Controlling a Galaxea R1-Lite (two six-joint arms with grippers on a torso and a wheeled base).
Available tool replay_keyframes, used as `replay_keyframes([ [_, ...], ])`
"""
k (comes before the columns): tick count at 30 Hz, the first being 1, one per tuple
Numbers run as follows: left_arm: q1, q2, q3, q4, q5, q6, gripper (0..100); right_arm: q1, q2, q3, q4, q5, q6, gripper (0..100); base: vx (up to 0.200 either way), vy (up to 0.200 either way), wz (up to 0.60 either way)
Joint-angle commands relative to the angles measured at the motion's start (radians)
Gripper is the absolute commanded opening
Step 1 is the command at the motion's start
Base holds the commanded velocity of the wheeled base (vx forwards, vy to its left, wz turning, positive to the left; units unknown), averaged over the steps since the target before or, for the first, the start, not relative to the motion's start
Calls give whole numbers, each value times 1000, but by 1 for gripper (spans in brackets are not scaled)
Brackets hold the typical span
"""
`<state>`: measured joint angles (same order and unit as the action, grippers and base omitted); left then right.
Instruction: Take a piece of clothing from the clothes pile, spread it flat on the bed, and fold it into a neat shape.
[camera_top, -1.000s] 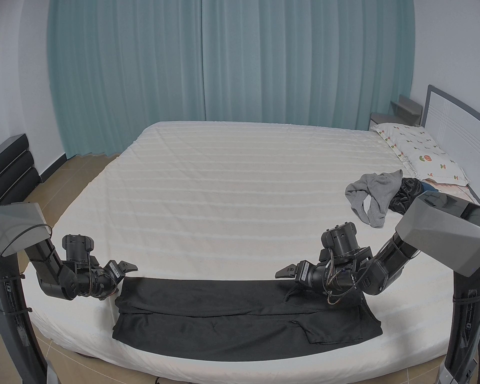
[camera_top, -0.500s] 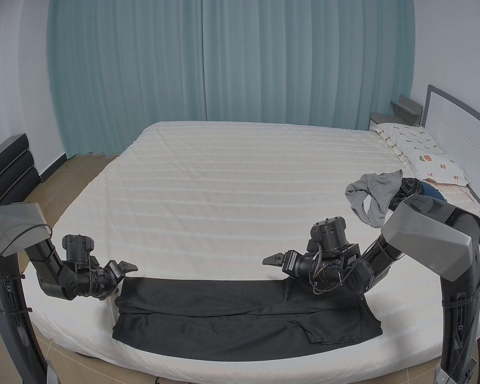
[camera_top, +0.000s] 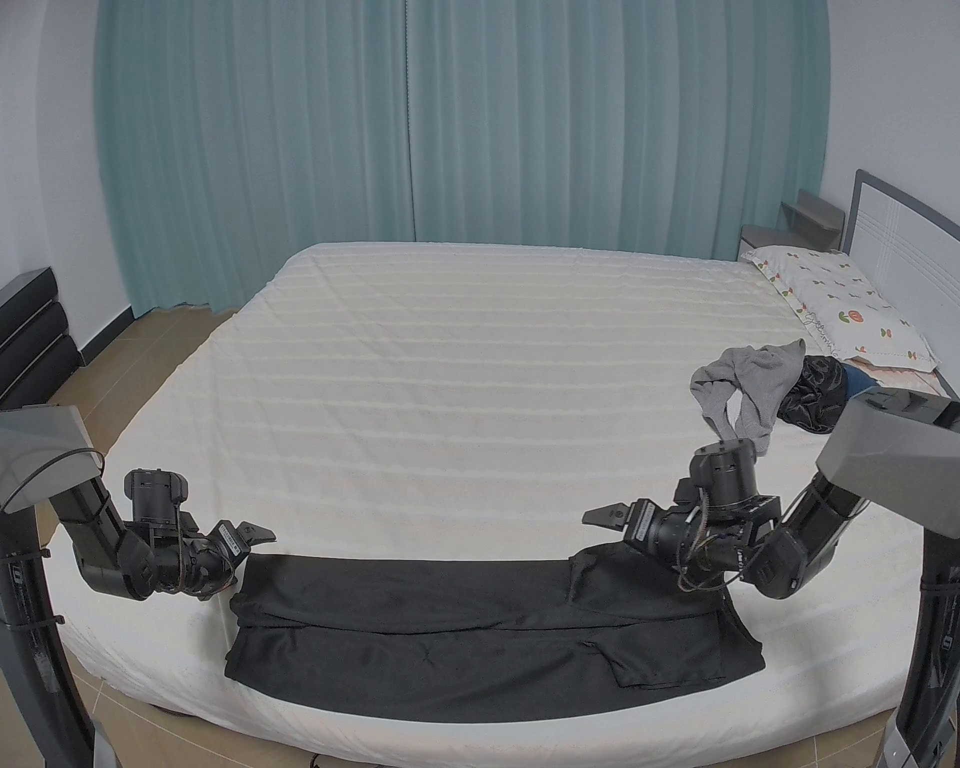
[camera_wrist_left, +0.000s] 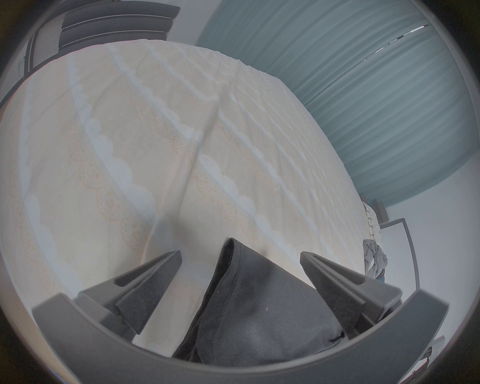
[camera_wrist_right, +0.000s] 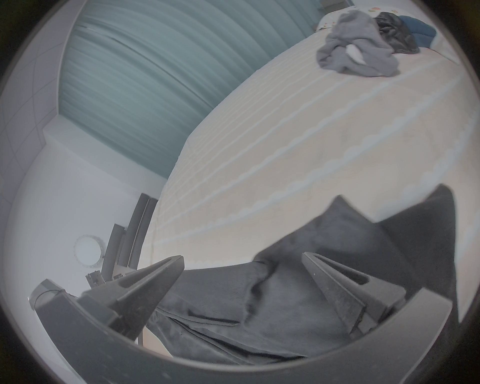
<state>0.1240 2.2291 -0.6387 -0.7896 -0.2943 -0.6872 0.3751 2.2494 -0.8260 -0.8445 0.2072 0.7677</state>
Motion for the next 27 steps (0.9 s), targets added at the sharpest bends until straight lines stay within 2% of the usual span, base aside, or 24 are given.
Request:
replay_keyframes([
  [1,0,1,1,0,0,0,100,-91,-88,130,-53,24,-4,100,0,0,0],
  [6,0,1,1,0,0,0,100,-159,-76,214,-120,67,-5,100,0,0,0],
  [12,0,1,1,0,0,0,100,-199,-34,248,-163,127,-10,100,0,0,0],
  [16,0,1,1,0,0,0,100,-206,-16,249,-173,132,-24,100,0,0,0],
  [19,0,1,1,0,0,0,100,-234,18,249,-174,136,-82,100,0,0,0],
  [27,0,1,1,0,0,2,100,-236,29,249,-174,169,-88,100,0,0,0],
])
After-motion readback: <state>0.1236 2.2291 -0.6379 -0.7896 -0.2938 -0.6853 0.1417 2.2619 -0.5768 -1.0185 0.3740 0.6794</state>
